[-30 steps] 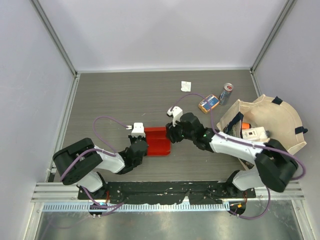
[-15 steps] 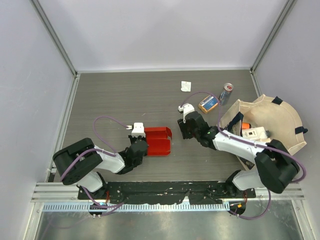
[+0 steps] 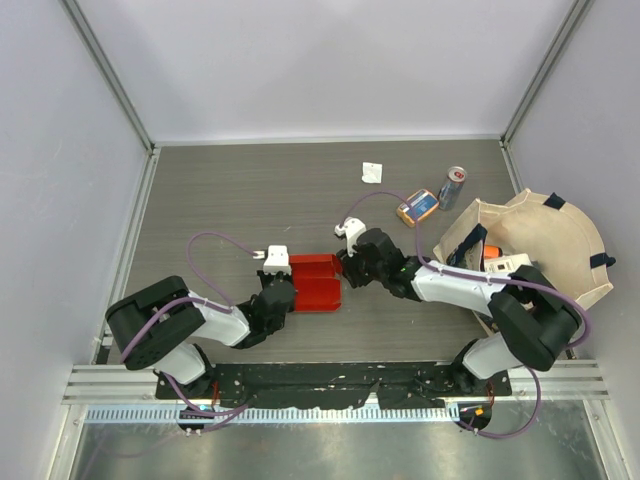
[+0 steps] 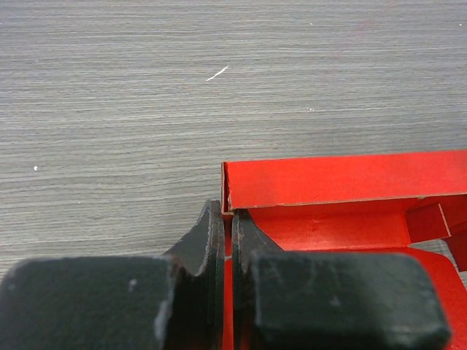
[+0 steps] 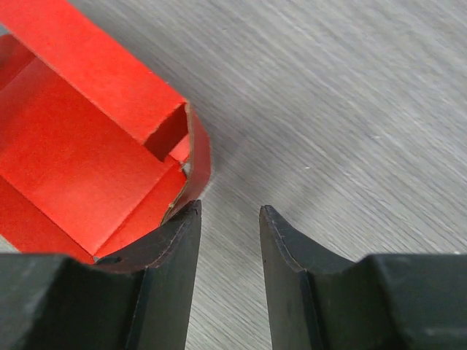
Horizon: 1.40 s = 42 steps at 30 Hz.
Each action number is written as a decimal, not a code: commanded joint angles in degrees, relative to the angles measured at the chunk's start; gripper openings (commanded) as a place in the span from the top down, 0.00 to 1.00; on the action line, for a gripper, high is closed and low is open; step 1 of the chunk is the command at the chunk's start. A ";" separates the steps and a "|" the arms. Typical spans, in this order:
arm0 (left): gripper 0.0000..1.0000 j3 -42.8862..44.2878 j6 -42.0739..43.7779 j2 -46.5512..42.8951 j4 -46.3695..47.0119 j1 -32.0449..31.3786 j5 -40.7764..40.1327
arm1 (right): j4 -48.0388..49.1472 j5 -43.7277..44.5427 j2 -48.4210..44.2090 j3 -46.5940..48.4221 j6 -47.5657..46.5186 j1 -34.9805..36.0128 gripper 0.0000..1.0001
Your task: Fold the paper box
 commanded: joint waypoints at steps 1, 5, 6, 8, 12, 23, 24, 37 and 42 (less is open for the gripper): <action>1.00 0.23 0.57 0.12 -0.23 -0.18 -0.70 | 4.16 -4.61 1.33 1.50 -2.69 1.27 0.57; 1.00 0.23 1.01 -0.40 -0.23 -0.26 -0.78 | 6.44 -5.84 2.03 1.59 -3.14 1.89 0.57; 1.00 0.15 1.10 -0.41 -0.23 -0.26 -0.78 | 6.88 -5.84 2.12 1.50 -3.23 1.98 0.57; 1.00 0.15 1.28 -0.58 -0.23 -0.26 -0.87 | 8.19 -5.67 2.21 1.41 -3.32 1.98 0.57; 1.00 0.23 1.45 -0.58 -0.15 -0.26 -0.70 | 10.83 -6.71 2.82 1.23 -3.41 2.15 0.59; 1.00 -0.12 1.63 -1.02 -0.23 -0.18 -0.52 | 14.70 -5.94 7.83 3.26 -3.67 2.94 0.60; 1.00 0.06 1.63 -1.02 -0.23 -0.18 -0.61 | 15.31 -4.36 7.92 2.91 -3.76 2.94 0.60; 1.00 -0.03 1.45 -0.76 -0.23 -0.26 -0.61 | 35.25 11.19 8.97 -4.30 -2.44 7.16 0.75; 1.00 0.06 1.01 -0.67 -0.23 -0.18 -0.34 | 42.21 18.14 11.52 -5.36 -1.83 10.85 0.77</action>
